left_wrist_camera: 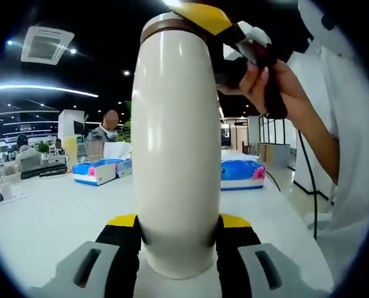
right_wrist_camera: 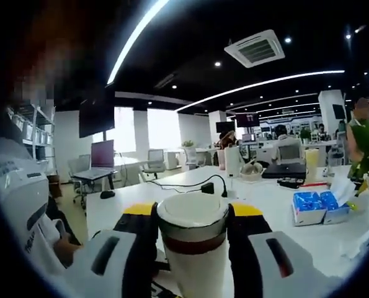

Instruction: Grasp the water cup twist off the cup lid place the cup lid on the table

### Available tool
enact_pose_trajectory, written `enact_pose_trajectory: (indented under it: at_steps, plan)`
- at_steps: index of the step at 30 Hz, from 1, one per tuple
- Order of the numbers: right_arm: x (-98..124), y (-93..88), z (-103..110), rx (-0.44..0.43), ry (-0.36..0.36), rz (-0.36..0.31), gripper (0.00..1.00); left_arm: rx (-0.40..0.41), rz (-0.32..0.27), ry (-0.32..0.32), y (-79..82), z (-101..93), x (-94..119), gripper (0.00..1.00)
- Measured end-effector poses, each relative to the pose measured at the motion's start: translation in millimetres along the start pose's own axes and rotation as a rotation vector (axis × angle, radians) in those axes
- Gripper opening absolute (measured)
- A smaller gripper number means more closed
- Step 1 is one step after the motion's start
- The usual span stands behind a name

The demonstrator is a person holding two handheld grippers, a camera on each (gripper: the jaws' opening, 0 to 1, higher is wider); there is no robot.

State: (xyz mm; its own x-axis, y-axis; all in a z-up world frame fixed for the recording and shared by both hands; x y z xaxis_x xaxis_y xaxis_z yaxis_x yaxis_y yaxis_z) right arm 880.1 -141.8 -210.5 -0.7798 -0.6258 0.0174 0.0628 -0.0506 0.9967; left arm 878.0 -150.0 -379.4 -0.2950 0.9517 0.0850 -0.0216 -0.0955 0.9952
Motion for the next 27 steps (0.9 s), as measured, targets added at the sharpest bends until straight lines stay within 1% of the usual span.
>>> enact_pose_trajectory:
  at_steps: [4, 6, 9, 13, 16, 17, 20, 22, 23, 25, 27]
  plan:
    - [1, 2.0, 1, 0.010, -0.003, -0.008, 0.46, -0.006, 0.001, 0.000, -0.3, -0.1, 0, 0.49]
    - [3, 7.5, 1, 0.010, -0.004, -0.028, 0.46, -0.008, 0.002, -0.001, -0.5, -0.2, 0, 0.49]
    - [6, 19.3, -1, -0.036, 0.006, -0.078, 0.46, -0.009, 0.004, 0.000, -1.0, -0.1, 0, 0.49]
    - [8, 19.0, -8, -0.050, -0.011, -0.085, 0.46, -0.012, 0.006, -0.001, -1.5, -0.1, 0, 0.49]
    - [11, 21.1, -9, -0.083, -0.004, -0.101, 0.46, -0.015, 0.008, 0.000, -1.8, 0.0, 0, 0.49]
    - [12, 22.9, -11, -0.083, -0.011, -0.107, 0.46, -0.016, 0.009, 0.000, -1.9, 0.0, 0, 0.49]
    - [20, 35.3, -17, -0.101, -0.020, -0.158, 0.46, -0.018, 0.010, 0.000, -2.2, 0.1, 0, 0.49]
    - [25, 39.2, -22, -0.102, -0.032, -0.172, 0.46, -0.018, 0.010, 0.000, -2.3, 0.3, 0, 0.49]
    - [27, 39.5, -28, -0.093, -0.053, -0.175, 0.46, -0.019, 0.011, -0.001, -2.4, 0.3, 0, 0.49]
    - [31, 37.1, -34, -0.090, -0.077, -0.172, 0.46, -0.020, 0.011, -0.001, -2.5, 0.5, 0, 0.49]
    - [36, 33.1, -45, -0.093, -0.117, -0.173, 0.46, -0.021, 0.012, -0.001, -2.6, 0.7, 0, 0.49]
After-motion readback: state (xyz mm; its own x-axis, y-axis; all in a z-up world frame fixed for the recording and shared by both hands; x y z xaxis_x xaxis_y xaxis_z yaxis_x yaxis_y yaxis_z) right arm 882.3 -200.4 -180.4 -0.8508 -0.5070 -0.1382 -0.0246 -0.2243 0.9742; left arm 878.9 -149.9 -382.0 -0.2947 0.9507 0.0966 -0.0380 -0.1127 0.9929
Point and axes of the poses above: the point that each gripper's makers call its tool centre point, and the gripper's own axes: x roughly backward along the fingers, z roughly to its left, y roughly out of its top, the point moved 1 cm from there along x, roughly backward along the fingers, and after that the axes turned 1 degree about -y, right-handed, at the moved point
